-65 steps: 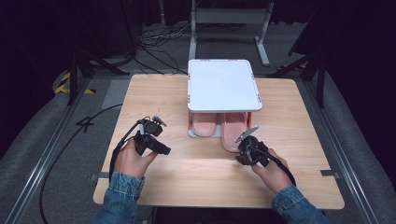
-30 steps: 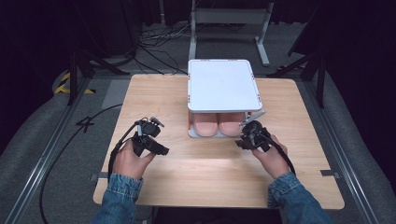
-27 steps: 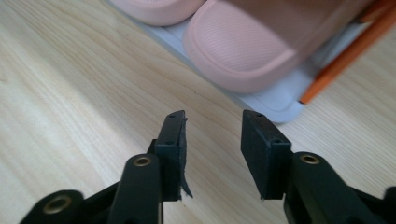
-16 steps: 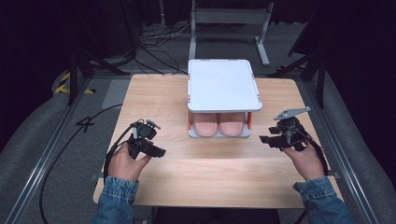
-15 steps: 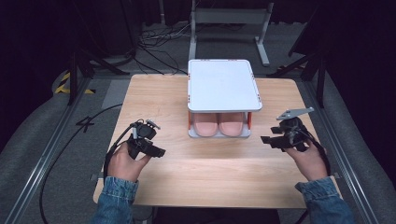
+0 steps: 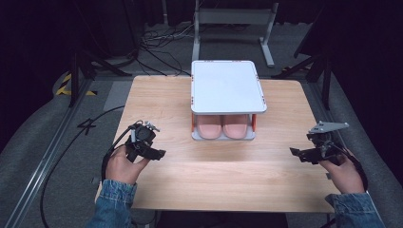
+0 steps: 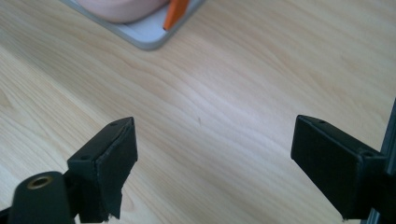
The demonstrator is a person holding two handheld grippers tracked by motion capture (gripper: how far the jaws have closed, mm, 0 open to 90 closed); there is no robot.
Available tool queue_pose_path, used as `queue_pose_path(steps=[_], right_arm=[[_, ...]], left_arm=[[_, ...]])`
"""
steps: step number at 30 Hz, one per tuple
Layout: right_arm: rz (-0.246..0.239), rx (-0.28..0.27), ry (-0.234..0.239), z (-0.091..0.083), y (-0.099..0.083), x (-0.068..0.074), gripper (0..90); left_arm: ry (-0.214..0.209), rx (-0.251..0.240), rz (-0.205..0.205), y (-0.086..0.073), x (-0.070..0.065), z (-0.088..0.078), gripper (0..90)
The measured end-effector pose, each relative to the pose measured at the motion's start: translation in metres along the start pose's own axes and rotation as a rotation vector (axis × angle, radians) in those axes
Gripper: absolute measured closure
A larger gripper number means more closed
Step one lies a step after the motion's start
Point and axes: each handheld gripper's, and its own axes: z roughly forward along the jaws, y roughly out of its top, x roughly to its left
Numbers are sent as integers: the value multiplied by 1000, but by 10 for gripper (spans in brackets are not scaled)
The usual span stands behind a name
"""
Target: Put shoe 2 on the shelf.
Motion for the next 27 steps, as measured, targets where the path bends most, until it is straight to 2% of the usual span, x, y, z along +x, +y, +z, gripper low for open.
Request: queue_pose_path(steps=[2, 4, 5, 8, 11, 16, 19, 23, 27], right_arm=[[13, 6, 2, 0, -3, -3, 149], [41, 15, -12, 0, -12, -9, 148], [56, 15, -2, 3, -19, -12, 147], [56, 37, -4, 10, -27, -14, 147], [65, 54, 23, 25, -41, -19, 147], [55, 50, 23, 45, -56, -21, 149], [47, 41, 46, 54, -59, -20, 149], [27, 43, 40, 61, -59, -15, 149], [27, 56, 36, 66, -59, -14, 150]], left_arm=[[5, -3, -1, -2, 1, 1, 374], [10, -9, 1, -5, 3, 2, 373], [16, -9, -7, -8, 5, 3, 370], [34, -23, -13, -13, 6, 3, 367], [45, -32, -23, -19, 8, 4, 365], [59, -30, -36, -25, 11, 9, 363], [68, -33, -34, -28, 12, 13, 362], [71, -41, -39, -30, 14, 17, 361], [77, -34, -33, -31, 13, 21, 361]])
